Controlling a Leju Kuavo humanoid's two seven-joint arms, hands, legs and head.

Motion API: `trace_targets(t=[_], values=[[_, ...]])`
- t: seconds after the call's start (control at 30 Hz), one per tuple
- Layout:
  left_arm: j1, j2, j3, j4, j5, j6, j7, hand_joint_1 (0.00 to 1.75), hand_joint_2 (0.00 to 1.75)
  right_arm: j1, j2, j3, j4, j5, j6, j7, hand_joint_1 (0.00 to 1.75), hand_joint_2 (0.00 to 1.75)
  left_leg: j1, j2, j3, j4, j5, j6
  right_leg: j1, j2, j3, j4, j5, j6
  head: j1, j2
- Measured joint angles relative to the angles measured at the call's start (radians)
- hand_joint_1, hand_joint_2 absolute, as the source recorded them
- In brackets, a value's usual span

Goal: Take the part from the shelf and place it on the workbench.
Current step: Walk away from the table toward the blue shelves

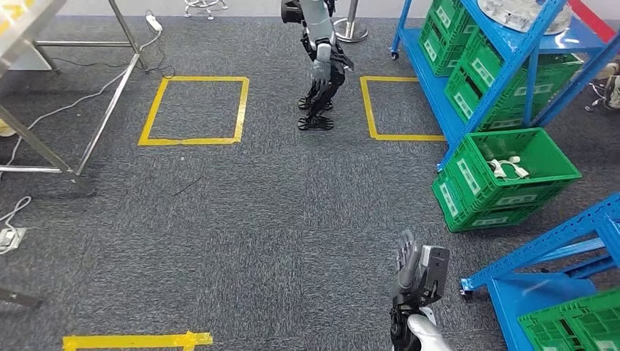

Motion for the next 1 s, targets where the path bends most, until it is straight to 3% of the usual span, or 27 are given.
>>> trace_targets(t=[0.03,0.1,0.17,0.23,0.27,0.3,0.37,0.4,0.47,0.5,0.53,0.6,0.63,0.67,0.73,0.77,0.83,0.9,0.97,1.0], values=[[-0.001,0.0,0.0,0.0,0.0,0.0,0.002,0.0,0.0,-0.003,0.004,0.0,0.038,-0.006,0.007,-0.005,0.0,0.0,-0.001,0.014,0.006,-0.005,-0.001,0.006,-0.001,-0.007,-0.002,0.003,-0.002,0.006,0.001,0.0],[-0.001,-0.001,0.0,-0.001,-0.002,0.0,0.004,0.0,0.0,-0.017,0.012,-0.001,0.108,-0.017,0.019,-0.008,0.0,0.0,-0.002,0.05,0.019,-0.013,-0.003,0.017,0.002,-0.055,-0.028,0.053,-0.029,0.016,0.013,0.0],[0.001,-0.001,0.0,-0.001,-0.002,0.0,0.005,0.0,0.0,-0.033,0.02,-0.001,0.176,-0.027,0.028,-0.009,0.0,0.0,-0.008,0.089,0.028,-0.016,-0.011,0.024,0.001,-0.104,-0.09,0.168,-0.078,0.023,0.026,0.0],[0.001,0.0,0.0,-0.001,-0.003,0.0,0.006,0.0,0.0,-0.036,0.027,-0.001,0.236,-0.035,0.035,-0.009,0.0,0.0,-0.012,0.123,0.036,-0.015,-0.021,0.026,-0.001,-0.118,-0.142,0.255,-0.096,0.026,0.031,0.0],[0.0,0.0,0.0,-0.001,-0.003,0.0,0.006,0.0,0.0,-0.035,0.03,-0.001,0.264,-0.04,0.039,-0.009,0.0,0.0,-0.013,0.137,0.041,-0.015,-0.026,0.025,-0.001,-0.121,-0.145,0.252,-0.079,0.024,0.034,0.0],[-0.001,-0.001,0.0,-0.001,-0.003,0.0,0.006,0.0,0.0,-0.035,0.032,-0.001,0.29,-0.045,0.043,-0.009,0.0,0.0,-0.014,0.148,0.047,-0.015,-0.03,0.024,-0.001,-0.126,-0.128,0.215,-0.047,0.021,0.037,0.0],[-0.005,-0.005,0.0,-0.001,-0.004,0.0,0.005,0.0,0.0,-0.041,0.035,-0.001,0.342,-0.054,0.051,-0.009,0.0,0.0,-0.017,0.167,0.06,-0.017,-0.04,0.02,0.008,-0.159,-0.069,0.092,0.015,0.008,0.04,0.0],[-0.007,-0.007,0.0,-0.001,-0.004,0.0,0.005,0.0,0.0,-0.046,0.036,-0.001,0.366,-0.057,0.054,-0.008,0.0,0.0,-0.018,0.175,0.063,-0.017,-0.044,0.016,0.015,-0.179,-0.044,0.044,0.027,0.0,0.041,0.0],[-0.009,-0.011,0.0,-0.001,-0.004,0.0,0.005,0.0,0.0,-0.054,0.039,-0.001,0.406,-0.063,0.06,-0.005,0.0,0.0,-0.02,0.188,0.068,-0.021,-0.049,0.007,0.028,-0.2,-0.026,0.008,0.021,-0.013,0.04,0.0],[-0.009,-0.013,0.0,-0.002,-0.004,0.0,0.005,0.0,0.0,-0.055,0.04,-0.001,0.421,-0.065,0.061,-0.003,0.0,0.0,-0.019,0.196,0.072,-0.022,-0.052,0.002,0.029,-0.193,-0.023,0.001,0.019,-0.017,0.04,0.0],[-0.01,-0.015,0.0,-0.003,-0.004,0.0,0.005,0.0,0.0,-0.054,0.041,-0.002,0.437,-0.066,0.062,-0.002,0.0,0.0,-0.017,0.186,0.076,-0.022,-0.057,-0.003,0.028,-0.184,-0.019,-0.004,0.02,-0.02,0.04,0.0],[-0.011,-0.016,0.0,-0.004,-0.005,0.0,0.005,0.0,0.0,-0.06,0.046,-0.003,0.474,-0.068,0.064,-0.001,0.0,0.0,-0.014,0.131,0.063,0.017,-0.083,-0.011,0.022,-0.165,-0.006,-0.018,0.023,-0.028,0.037,0.0],[-0.01,-0.016,0.0,-0.004,-0.005,0.0,0.005,0.0,0.0,-0.065,0.05,-0.004,0.491,-0.068,0.064,-0.001,0.0,0.0,-0.013,0.096,0.037,0.065,-0.105,-0.014,0.019,-0.155,-0.002,-0.022,0.024,-0.032,0.032,0.0],[-0.008,-0.016,0.0,-0.004,-0.005,0.0,0.005,0.0,0.0,-0.069,0.054,-0.005,0.504,-0.068,0.064,-0.001,0.0,0.0,-0.013,0.078,0.002,0.127,-0.13,-0.015,0.019,-0.143,0.001,-0.023,0.023,-0.036,0.027,0.0],[-0.003,-0.016,0.0,-0.004,-0.005,0.0,0.006,0.0,0.0,-0.071,0.059,-0.008,0.519,-0.068,0.064,0.0,0.0,0.0,-0.013,0.075,-0.067,0.227,-0.152,-0.018,0.019,-0.114,0.005,-0.022,0.019,-0.042,0.018,0.0],[-0.001,-0.016,0.0,-0.004,-0.005,0.0,0.007,0.0,0.0,-0.071,0.061,-0.008,0.525,-0.068,0.064,0.002,0.0,0.0,-0.012,0.077,-0.082,0.235,-0.135,-0.02,0.019,-0.098,0.007,-0.021,0.016,-0.042,0.016,0.0],[0.0,-0.015,0.0,-0.004,-0.005,0.0,0.008,0.0,0.0,-0.071,0.064,-0.008,0.54,-0.071,0.063,0.009,0.0,0.0,-0.008,0.066,-0.065,0.157,-0.058,-0.024,0.014,-0.066,0.014,-0.013,0.008,-0.036,0.01,0.0],[-0.001,-0.015,0.0,-0.004,-0.005,0.0,0.009,0.0,0.0,-0.072,0.065,-0.009,0.554,-0.077,0.062,0.019,0.0,0.0,0.001,0.017,-0.024,0.055,-0.008,-0.024,0.011,-0.039,0.013,0.001,-0.005,-0.024,0.002,0.0],[0.0,-0.016,0.0,-0.004,-0.005,0.0,0.01,0.0,0.0,-0.073,0.065,-0.01,0.568,-0.084,0.062,0.03,0.0,0.0,0.002,-0.008,-0.003,0.016,-0.009,-0.017,0.007,-0.014,0.007,0.01,-0.011,-0.012,-0.002,0.0],[0.0,-0.016,0.0,-0.004,-0.005,0.0,0.011,0.0,0.0,-0.071,0.064,-0.01,0.576,-0.087,0.064,0.034,0.0,0.0,0.001,0.004,0.002,0.01,-0.012,-0.011,0.004,0.0,0.004,0.01,-0.011,-0.006,-0.001,0.0]])
